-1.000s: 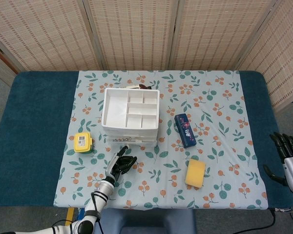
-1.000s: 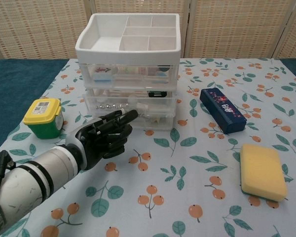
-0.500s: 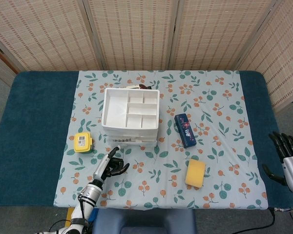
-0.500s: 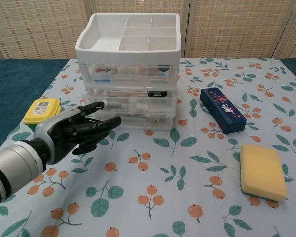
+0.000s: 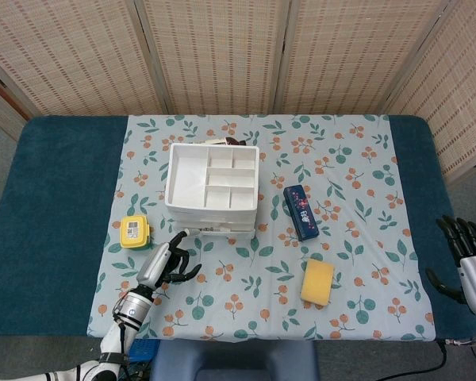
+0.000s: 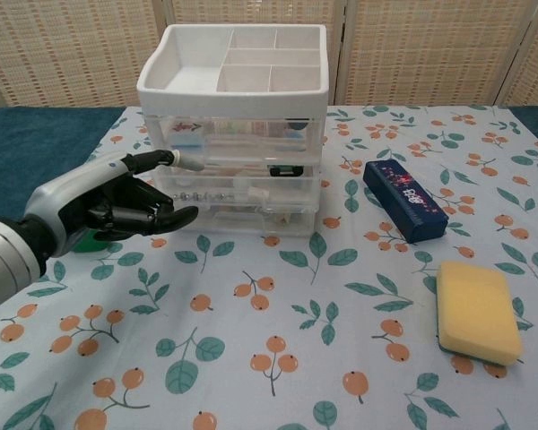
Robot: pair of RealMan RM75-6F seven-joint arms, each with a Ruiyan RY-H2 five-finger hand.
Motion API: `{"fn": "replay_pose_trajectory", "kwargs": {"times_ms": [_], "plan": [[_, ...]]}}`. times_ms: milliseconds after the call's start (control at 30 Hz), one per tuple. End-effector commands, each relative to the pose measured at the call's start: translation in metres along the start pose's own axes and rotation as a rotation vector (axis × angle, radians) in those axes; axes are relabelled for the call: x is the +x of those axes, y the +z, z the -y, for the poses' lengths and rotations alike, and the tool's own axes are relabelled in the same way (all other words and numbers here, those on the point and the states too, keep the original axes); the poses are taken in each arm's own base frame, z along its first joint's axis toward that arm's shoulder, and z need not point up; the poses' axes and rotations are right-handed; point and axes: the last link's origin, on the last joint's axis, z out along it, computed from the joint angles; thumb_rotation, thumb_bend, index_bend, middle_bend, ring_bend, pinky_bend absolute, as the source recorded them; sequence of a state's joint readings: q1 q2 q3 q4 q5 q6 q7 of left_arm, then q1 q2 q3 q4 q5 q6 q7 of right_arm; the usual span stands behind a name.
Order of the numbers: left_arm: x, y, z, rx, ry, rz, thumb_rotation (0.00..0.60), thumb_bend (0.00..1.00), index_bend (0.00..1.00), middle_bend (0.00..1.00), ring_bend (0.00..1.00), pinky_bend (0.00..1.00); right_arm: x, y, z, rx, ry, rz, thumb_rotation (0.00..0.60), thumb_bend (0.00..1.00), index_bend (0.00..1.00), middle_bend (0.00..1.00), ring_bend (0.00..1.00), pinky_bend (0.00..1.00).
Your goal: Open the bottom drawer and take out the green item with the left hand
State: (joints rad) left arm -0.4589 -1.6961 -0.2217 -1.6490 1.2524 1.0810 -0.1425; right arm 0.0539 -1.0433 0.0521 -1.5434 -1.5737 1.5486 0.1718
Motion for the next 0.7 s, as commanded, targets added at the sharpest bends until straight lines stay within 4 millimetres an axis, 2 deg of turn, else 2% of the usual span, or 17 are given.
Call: {"fn": "replay_pose_trajectory", "kwargs": {"times_ms": [33,500,700], "plan": [[0.001,0.007,0.000,0.001,0.049,0.007,0.600,0.28,0.19,0.81,0.93,1.00,0.000,-0.001,-0.001,-0.003,0.001,0.000,0.600,0.33,0.00,0.04,0.00,0.00],[0.000,0.024,0.007,0.036,0.169,-0.036,0.600,0.28,0.19,0.81,0.93,1.00,-0.001,-0.001,-0.004,-0.012,0.005,0.001,0.600,0.33,0.00,0.04,0.00,0.00],[-0.002,0.027,0.007,0.027,0.226,-0.016,0.600,0.28,0.22,0.82,0.94,1.00,-0.001,-0.002,-0.005,-0.015,0.006,-0.001,0.600,0.33,0.00,0.04,0.00,0.00]]}}
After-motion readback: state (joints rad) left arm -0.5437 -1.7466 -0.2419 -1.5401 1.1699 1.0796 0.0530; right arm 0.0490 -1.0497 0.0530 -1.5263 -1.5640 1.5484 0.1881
